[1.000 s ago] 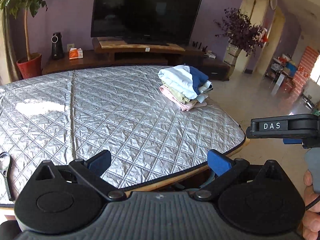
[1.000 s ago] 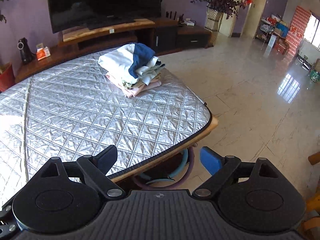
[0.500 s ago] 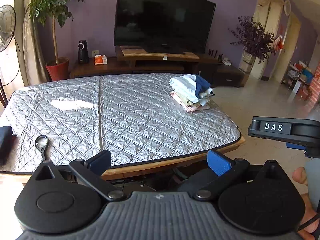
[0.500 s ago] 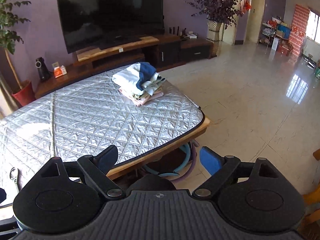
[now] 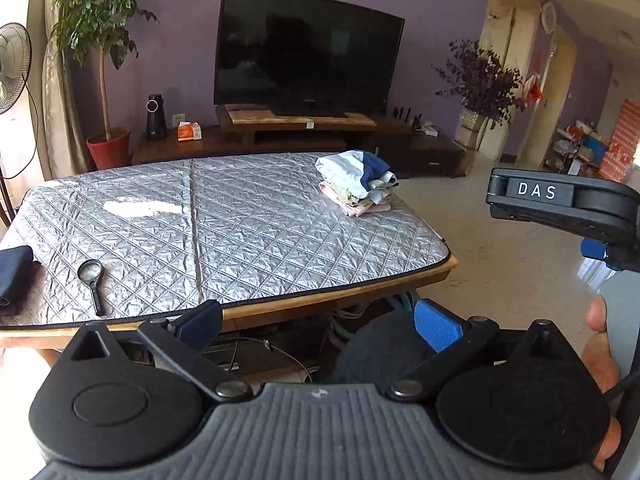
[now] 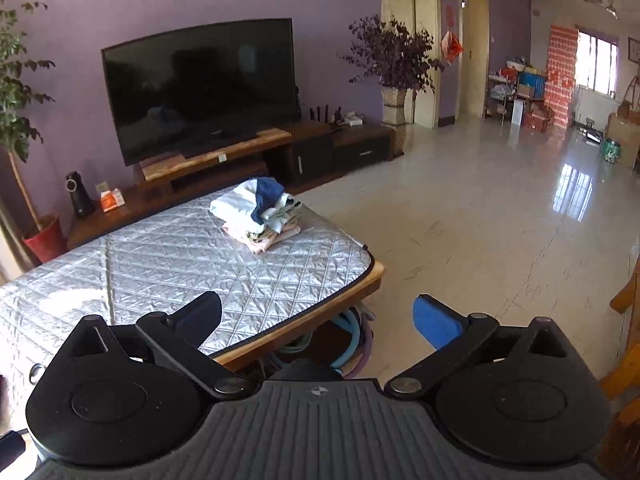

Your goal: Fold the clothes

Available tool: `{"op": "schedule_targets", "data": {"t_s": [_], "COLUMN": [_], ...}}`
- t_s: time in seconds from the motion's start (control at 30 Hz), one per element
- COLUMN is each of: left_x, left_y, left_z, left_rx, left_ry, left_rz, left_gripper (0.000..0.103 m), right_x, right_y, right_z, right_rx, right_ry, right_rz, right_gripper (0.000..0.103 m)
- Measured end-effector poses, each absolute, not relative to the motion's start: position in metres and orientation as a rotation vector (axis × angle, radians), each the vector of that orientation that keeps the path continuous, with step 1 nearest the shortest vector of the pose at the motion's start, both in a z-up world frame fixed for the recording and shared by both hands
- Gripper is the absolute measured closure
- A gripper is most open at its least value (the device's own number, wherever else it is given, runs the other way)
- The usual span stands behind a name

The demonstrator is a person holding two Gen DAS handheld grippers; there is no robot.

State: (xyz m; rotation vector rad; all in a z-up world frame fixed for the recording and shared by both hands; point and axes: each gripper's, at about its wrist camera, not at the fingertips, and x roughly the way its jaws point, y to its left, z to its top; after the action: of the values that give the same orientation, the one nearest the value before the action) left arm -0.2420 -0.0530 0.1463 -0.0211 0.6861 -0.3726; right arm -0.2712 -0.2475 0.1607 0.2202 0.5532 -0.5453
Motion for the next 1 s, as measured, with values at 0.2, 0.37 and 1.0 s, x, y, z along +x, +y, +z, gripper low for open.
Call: {"op": "schedule_targets", "data": {"t_s": [0.2, 0.37, 1.0], "left_x": [-0.245, -0.242, -0.249], "left_y": [-0.044, -0.043, -0.057], "left_z": [0.145, 0.145, 0.138], "left_rx": [-0.035, -0.045, 0.0], "left_ry": [0.669, 0.665, 0.661], "left_rz": [-0.356, -0.343, -0.376], "left_gripper": [0.001, 0.001, 0.001], "right_x": [-0.268, -0.266, -0.276], "right_y": [-0.223, -0.221, -0.215], "right_z": [0.163, 0.163, 0.148], "right_rx": [0.107, 0.088, 0.038], "right_ry": [0.591, 0.589, 0.624], "right_rz": [-0.553, -0.565, -0.539], "right_gripper": [0.0, 0.0, 0.0]}}
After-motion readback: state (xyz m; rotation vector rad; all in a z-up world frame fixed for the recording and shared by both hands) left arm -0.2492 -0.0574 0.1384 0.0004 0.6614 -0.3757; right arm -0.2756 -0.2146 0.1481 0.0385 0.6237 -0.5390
